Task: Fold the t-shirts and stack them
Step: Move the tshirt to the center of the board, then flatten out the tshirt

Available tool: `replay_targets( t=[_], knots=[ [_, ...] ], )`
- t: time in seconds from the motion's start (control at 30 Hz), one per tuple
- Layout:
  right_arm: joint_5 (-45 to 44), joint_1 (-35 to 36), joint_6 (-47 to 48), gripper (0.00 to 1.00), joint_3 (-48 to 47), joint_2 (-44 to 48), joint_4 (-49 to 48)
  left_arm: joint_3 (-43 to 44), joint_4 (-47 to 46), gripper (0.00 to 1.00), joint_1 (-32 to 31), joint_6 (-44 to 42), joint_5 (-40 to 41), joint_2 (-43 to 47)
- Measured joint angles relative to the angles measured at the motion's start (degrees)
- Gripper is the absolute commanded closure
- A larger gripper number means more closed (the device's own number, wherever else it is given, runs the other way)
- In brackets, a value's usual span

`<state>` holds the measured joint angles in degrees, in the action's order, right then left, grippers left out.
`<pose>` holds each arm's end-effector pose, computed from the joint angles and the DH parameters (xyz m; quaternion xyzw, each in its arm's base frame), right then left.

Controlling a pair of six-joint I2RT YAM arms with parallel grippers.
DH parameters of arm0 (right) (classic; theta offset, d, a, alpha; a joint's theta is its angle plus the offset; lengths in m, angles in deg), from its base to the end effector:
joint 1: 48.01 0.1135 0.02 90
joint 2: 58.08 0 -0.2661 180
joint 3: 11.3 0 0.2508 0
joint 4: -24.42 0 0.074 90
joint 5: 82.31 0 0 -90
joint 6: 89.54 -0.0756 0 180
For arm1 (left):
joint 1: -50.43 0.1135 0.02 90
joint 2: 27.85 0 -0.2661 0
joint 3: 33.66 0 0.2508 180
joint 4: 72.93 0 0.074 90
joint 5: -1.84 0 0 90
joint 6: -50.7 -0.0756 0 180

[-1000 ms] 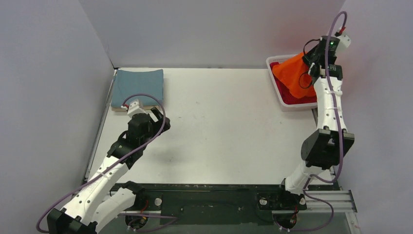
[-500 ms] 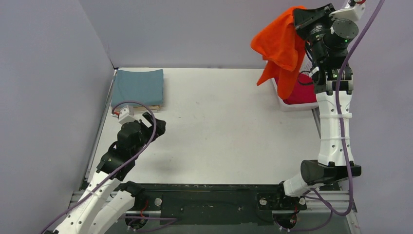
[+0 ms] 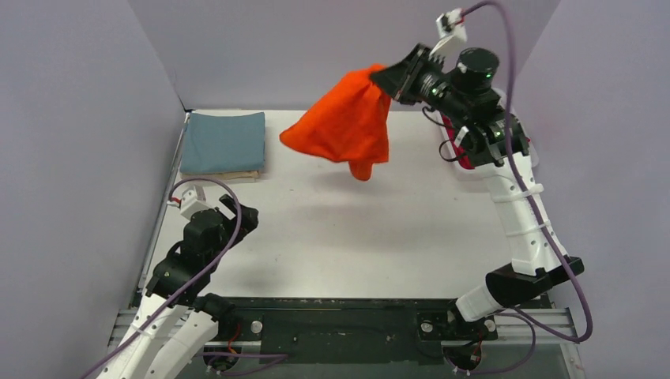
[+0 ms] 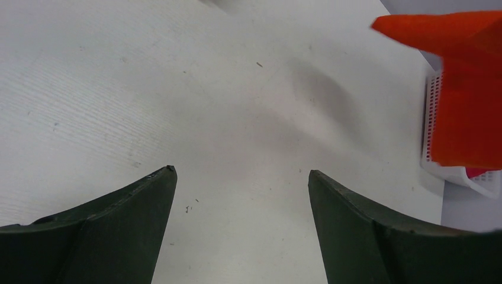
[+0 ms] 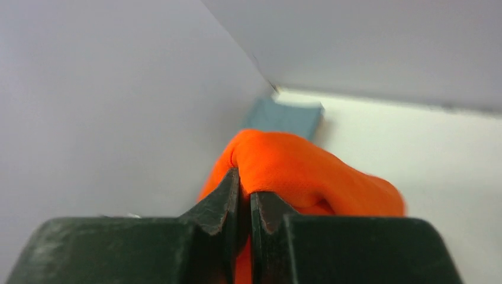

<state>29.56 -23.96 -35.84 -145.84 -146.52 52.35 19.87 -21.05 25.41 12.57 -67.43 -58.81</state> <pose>0.2841 0.1576 0.6052 -0.0913 0.5890 0.4959 0.6315 0.1469 -0.0390 0.2758 -0.2855 0.8046 -0.1874 0.4858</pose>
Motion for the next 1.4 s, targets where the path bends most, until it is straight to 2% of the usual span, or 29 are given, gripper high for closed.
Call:
replay_targets(
  t=[0.03, 0.07, 0.13, 0.17, 0.27, 0.4, 0.63, 0.87, 1.1, 1.27, 1.4],
  knots=[
    [0.26, 0.04, 2.29, 0.95, 4.52, 1.03, 0.85, 0.00, 0.63, 0.08, 0.00, 0.28, 0.35, 0.42],
    [-0.50, 0.00, 4.76, 0.73, 10.60, 2.82, 1.92, 0.00, 1.55, 0.08, 0.00, 0.66, 0.83, 0.87],
    [-3.78, -0.31, 8.37, 0.46, 23.85, 6.51, 3.61, 0.00, 3.23, 0.08, 0.00, 1.44, 1.84, 1.44],
    [-7.04, -0.68, 10.38, 0.43, 32.72, 8.90, 4.87, 0.00, 4.22, 0.08, 0.00, 1.86, 2.38, 1.57],
    [-15.61, -3.78, 12.11, 0.28, 50.27, 11.93, 9.84, 0.00, 6.58, 0.08, 0.00, 2.86, 3.30, 1.33],
    [-22.71, -10.05, 12.13, 0.10, 61.88, 14.95, 14.49, -0.02, 6.93, 0.08, 0.00, 3.50, 2.82, -0.85],
    [-25.53, -10.36, 11.80, 0.08, 64.06, 27.15, 14.25, -2.25, 1.53, 0.08, 0.00, 3.08, -2.47, -8.24],
    [-24.11, -10.36, 9.44, 0.07, 68.41, 28.39, 13.97, -1.68, -9.29, 0.08, 0.07, -0.02, -9.31, -22.91],
    [-21.31, -10.14, 4.46, 0.08, 77.88, 32.54, 13.29, 7.74, -15.54, 0.08, 0.35, -5.29, -12.07, -43.45],
    [-20.94, -10.14, 2.64, 0.08, 80.72, 34.32, 13.11, 14.53, -18.91, 0.08, 0.44, -9.16, -14.03, -56.28],
    [-20.94, -10.14, 1.77, 0.09, 81.50, 34.62, 12.63, 17.46, -19.63, 0.14, 0.44, -11.37, -15.76, -63.95]
  ],
)
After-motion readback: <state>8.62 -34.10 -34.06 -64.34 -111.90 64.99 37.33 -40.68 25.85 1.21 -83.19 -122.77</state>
